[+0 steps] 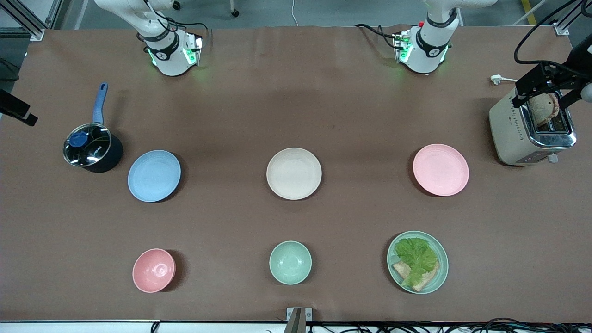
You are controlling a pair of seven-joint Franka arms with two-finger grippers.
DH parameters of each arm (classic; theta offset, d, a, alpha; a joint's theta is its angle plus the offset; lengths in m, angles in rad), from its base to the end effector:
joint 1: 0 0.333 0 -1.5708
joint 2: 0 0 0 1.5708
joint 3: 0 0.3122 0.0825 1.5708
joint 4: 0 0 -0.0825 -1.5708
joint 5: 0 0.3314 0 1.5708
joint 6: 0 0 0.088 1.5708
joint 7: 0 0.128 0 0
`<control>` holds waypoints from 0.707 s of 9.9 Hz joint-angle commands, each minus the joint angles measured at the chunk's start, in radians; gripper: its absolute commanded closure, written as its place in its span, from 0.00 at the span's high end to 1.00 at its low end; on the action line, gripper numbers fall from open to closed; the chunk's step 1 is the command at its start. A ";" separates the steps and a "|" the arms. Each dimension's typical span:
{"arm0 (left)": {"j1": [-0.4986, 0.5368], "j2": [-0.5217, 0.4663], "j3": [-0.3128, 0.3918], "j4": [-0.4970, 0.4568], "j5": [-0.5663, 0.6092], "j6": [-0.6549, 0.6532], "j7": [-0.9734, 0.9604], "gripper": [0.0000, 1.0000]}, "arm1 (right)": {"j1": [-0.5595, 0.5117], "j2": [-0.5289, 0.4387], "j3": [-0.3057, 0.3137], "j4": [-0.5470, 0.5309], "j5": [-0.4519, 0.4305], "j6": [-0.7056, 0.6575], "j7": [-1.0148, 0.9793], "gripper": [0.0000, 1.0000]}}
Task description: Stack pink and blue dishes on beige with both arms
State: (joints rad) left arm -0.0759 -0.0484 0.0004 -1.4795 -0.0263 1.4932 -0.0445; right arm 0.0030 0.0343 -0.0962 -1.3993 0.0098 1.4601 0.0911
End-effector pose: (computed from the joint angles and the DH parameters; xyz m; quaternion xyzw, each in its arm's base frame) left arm 0.4781 -0.0397 0.6544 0.9993 -0.0169 0.0302 0.0149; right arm 0.4995 -0.0443 0.6437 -0.9957 0.0914 -0.0133 0.0032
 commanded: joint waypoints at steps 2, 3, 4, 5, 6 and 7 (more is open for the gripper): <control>0.001 -0.011 0.000 -0.048 0.012 -0.002 -0.002 1.00 | -0.003 0.003 0.000 0.003 0.050 0.002 -0.007 1.00; -0.001 -0.011 -0.002 -0.047 0.023 -0.002 0.001 1.00 | -0.006 0.006 0.000 -0.010 0.068 0.002 -0.008 1.00; -0.001 -0.010 -0.003 -0.045 0.037 -0.014 0.006 1.00 | -0.005 0.007 -0.002 -0.045 0.090 0.008 -0.017 1.00; -0.001 -0.010 -0.002 -0.045 0.037 -0.031 0.018 1.00 | -0.006 0.007 -0.005 -0.094 0.091 0.050 -0.042 1.00; 0.001 -0.011 0.003 -0.048 0.031 -0.036 0.002 1.00 | -0.021 0.012 -0.010 -0.186 0.091 0.128 -0.123 1.00; 0.001 -0.004 0.024 -0.070 0.008 -0.034 -0.003 1.00 | -0.040 0.010 -0.010 -0.305 0.091 0.245 -0.178 1.00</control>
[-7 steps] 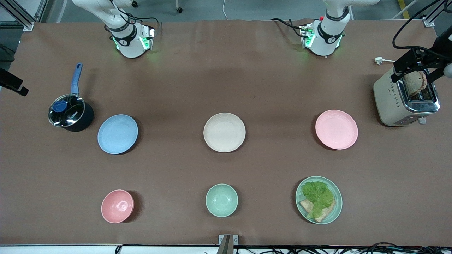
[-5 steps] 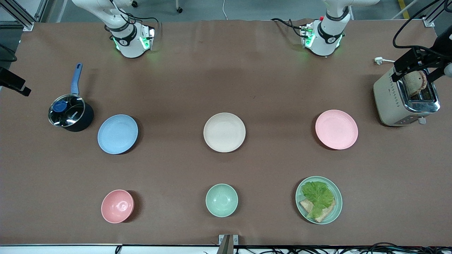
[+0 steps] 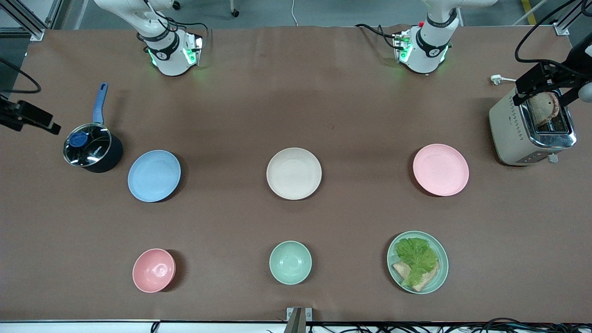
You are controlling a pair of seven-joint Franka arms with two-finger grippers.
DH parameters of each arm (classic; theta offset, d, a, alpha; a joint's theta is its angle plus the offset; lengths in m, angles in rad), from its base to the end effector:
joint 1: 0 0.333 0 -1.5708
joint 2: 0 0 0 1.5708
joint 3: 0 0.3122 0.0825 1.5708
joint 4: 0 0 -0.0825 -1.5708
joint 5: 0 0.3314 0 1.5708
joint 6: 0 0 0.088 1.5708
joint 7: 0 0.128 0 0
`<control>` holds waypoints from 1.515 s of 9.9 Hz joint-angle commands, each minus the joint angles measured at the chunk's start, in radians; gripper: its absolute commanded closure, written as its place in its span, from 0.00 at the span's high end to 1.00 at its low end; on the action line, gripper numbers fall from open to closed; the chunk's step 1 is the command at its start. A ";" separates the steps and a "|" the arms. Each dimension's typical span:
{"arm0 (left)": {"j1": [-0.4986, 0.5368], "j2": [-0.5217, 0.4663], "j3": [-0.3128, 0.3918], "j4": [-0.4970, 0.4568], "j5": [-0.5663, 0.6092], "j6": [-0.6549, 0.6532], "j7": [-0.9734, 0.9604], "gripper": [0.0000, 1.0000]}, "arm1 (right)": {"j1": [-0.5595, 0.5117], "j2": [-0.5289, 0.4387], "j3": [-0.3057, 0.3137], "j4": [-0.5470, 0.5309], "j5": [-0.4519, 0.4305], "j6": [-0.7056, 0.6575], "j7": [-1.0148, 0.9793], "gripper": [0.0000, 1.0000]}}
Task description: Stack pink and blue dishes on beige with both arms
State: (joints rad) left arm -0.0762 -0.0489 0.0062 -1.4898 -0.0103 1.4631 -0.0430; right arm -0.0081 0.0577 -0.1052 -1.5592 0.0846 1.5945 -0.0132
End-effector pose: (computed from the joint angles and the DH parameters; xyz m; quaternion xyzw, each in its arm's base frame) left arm 0.4746 -0.0346 0.6476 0.9998 -0.0141 0.0108 0.0059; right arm 0.5183 -0.0467 0.5777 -0.9978 0.0514 0.0085 0.0399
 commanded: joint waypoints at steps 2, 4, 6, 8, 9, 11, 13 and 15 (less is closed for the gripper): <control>0.001 -0.008 0.061 -0.239 -0.013 0.139 0.012 1.00 | -0.049 0.022 -0.002 -0.327 0.053 0.320 -0.116 1.00; 0.004 0.007 0.078 -0.396 -0.011 0.289 0.047 1.00 | -0.064 0.106 -0.002 -0.387 0.055 0.431 -0.155 1.00; 0.007 0.053 0.123 -0.608 -0.013 0.577 0.155 1.00 | -0.091 0.171 -0.002 -0.476 0.122 0.575 -0.279 1.00; 0.012 0.186 0.150 -0.711 -0.034 0.794 0.270 0.96 | -0.150 0.270 -0.002 -0.509 0.254 0.650 -0.458 1.00; 0.018 0.249 0.150 -0.721 -0.084 0.857 0.300 0.95 | -0.157 0.299 -0.002 -0.512 0.321 0.651 -0.532 1.00; 0.024 0.351 0.150 -0.741 -0.169 0.974 0.394 0.91 | -0.171 0.327 -0.002 -0.550 0.377 0.698 -0.605 0.89; 0.047 0.400 0.150 -0.742 -0.212 1.011 0.451 0.87 | -0.174 0.356 -0.002 -0.558 0.382 0.731 -0.611 0.61; 0.053 0.440 0.150 -0.753 -0.247 1.051 0.497 0.70 | -0.178 0.375 -0.002 -0.570 0.447 0.736 -0.668 0.54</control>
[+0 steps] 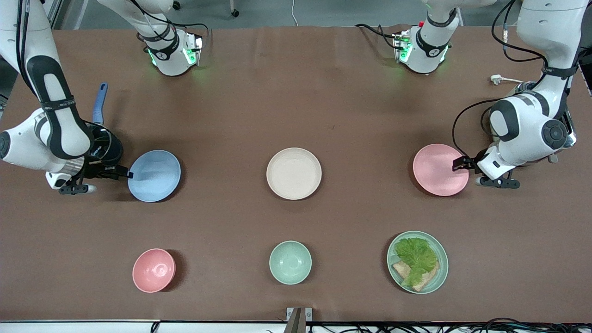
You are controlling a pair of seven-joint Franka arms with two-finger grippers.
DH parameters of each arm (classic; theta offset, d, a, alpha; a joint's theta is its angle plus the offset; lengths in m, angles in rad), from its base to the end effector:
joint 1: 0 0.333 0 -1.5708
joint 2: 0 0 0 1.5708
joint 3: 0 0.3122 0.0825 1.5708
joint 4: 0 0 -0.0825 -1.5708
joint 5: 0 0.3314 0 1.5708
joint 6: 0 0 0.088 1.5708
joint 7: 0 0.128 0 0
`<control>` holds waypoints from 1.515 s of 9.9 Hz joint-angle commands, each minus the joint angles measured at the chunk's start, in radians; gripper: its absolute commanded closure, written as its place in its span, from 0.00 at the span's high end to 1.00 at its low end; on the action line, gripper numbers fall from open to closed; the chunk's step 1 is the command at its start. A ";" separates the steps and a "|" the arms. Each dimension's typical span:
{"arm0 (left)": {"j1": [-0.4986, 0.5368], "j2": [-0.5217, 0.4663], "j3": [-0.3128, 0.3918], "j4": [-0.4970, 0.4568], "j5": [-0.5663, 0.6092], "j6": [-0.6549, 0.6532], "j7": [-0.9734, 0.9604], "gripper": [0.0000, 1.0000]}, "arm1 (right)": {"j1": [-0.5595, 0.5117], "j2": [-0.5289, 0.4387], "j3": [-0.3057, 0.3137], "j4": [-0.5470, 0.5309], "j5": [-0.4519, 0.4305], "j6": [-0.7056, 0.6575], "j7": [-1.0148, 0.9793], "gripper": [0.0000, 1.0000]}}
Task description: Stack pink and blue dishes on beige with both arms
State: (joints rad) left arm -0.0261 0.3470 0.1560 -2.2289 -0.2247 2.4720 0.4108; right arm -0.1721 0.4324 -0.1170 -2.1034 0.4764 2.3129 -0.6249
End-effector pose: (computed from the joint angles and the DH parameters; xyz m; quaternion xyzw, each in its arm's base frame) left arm 0.5018 0.0641 0.2287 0.9968 -0.0520 -0.0354 0.0499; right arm 0.5059 -0.1340 0.2151 -0.9859 0.0104 0.0347 0.1632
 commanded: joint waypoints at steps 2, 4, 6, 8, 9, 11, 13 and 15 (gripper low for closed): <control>0.006 0.047 0.002 -0.024 -0.099 0.047 0.098 0.39 | -0.012 0.008 0.010 -0.041 0.100 0.019 -0.064 0.51; 0.015 0.047 0.002 -0.026 -0.119 0.047 0.129 0.13 | -0.030 0.025 0.010 -0.041 0.102 0.017 -0.108 0.34; 0.005 -0.001 -0.001 -0.023 -0.119 0.033 0.128 0.05 | -0.040 0.025 0.010 -0.035 0.122 0.005 -0.093 0.01; 0.003 -0.110 -0.015 -0.015 -0.122 -0.048 0.074 0.00 | -0.041 0.025 0.007 -0.008 0.120 -0.054 -0.079 0.01; 0.003 -0.164 -0.091 -0.009 -0.124 -0.059 -0.023 0.00 | -0.041 0.023 0.005 0.003 0.122 -0.090 -0.075 0.01; 0.003 -0.166 -0.252 0.023 -0.124 -0.059 -0.140 0.00 | -0.040 0.000 -0.013 0.058 0.117 -0.174 -0.059 0.01; -0.006 -0.093 -0.395 0.082 -0.124 -0.054 -0.274 0.00 | -0.030 -0.029 -0.078 0.182 0.107 -0.368 -0.035 0.01; -0.041 0.040 -0.510 0.165 -0.117 -0.021 -0.433 0.01 | -0.017 -0.073 -0.082 0.296 0.014 -0.487 0.113 0.01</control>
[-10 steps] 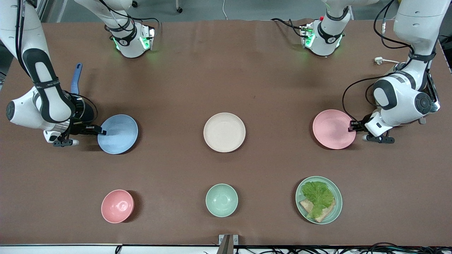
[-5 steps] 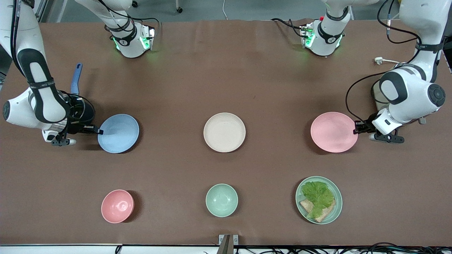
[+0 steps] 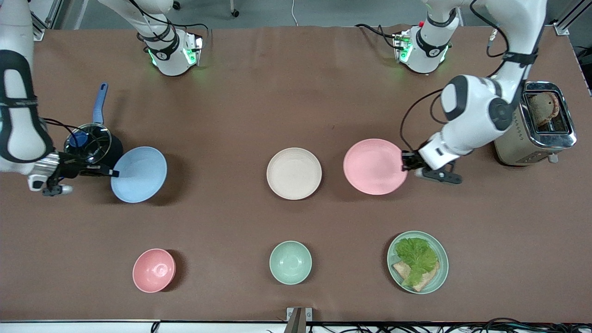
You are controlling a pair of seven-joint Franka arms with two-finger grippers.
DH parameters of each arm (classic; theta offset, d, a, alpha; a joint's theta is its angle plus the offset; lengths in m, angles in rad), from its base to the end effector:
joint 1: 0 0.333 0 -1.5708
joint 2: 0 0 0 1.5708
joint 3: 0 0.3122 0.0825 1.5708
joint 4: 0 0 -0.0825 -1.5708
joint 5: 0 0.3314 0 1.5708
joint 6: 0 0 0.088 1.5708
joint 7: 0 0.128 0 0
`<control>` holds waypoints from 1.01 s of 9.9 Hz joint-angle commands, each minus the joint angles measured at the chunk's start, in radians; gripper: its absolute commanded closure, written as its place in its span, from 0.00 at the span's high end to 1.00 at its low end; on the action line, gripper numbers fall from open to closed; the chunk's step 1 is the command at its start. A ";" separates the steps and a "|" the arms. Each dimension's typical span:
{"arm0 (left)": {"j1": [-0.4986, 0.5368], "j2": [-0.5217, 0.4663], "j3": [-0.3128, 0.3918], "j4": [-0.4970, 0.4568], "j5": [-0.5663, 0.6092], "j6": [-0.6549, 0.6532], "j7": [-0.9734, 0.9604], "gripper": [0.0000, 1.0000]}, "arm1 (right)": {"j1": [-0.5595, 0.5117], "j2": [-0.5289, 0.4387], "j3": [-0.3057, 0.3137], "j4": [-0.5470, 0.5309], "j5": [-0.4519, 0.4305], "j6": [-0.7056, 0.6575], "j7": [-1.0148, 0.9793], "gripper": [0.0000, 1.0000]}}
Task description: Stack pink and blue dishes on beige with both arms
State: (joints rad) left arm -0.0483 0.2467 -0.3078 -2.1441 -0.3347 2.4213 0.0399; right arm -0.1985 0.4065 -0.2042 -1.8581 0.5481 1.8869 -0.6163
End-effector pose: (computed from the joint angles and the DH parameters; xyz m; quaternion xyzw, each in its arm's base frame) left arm 0.5010 -0.1895 0.3115 0.9864 -0.0675 -0.0070 0.1496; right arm 0.5274 -0.1644 0.2982 -0.9644 0.0266 0.0549 0.2572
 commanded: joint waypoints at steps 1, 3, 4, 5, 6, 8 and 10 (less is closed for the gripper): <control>-0.059 0.188 -0.057 0.110 0.002 0.060 -0.143 0.02 | 0.057 -0.084 0.008 0.078 -0.112 -0.083 0.209 0.01; -0.067 0.264 -0.150 0.124 0.014 0.177 -0.271 0.02 | 0.172 -0.138 0.011 0.080 -0.175 -0.084 0.399 0.01; -0.070 0.281 -0.178 0.124 0.049 0.200 -0.320 0.02 | 0.230 -0.147 0.014 0.080 -0.184 -0.080 0.482 0.01; -0.070 0.299 -0.203 0.127 0.107 0.203 -0.389 0.02 | 0.279 -0.147 0.026 0.074 -0.185 -0.065 0.560 0.01; -0.073 0.325 -0.221 0.141 0.176 0.222 -0.458 0.02 | 0.318 -0.144 0.054 0.073 -0.185 -0.030 0.648 0.01; -0.091 0.397 -0.231 0.193 0.282 0.239 -0.573 0.04 | 0.340 -0.138 0.123 0.060 -0.185 0.036 0.726 0.01; -0.102 0.471 -0.232 0.266 0.392 0.239 -0.684 0.05 | 0.349 -0.138 0.182 0.018 -0.183 0.121 0.781 0.01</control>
State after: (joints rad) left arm -0.1453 0.6272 -0.5370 -1.9416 -0.0089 2.6458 -0.5859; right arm 0.1561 0.2824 -0.0560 -1.8006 0.3784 1.9588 0.1165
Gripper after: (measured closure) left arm 0.952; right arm 0.960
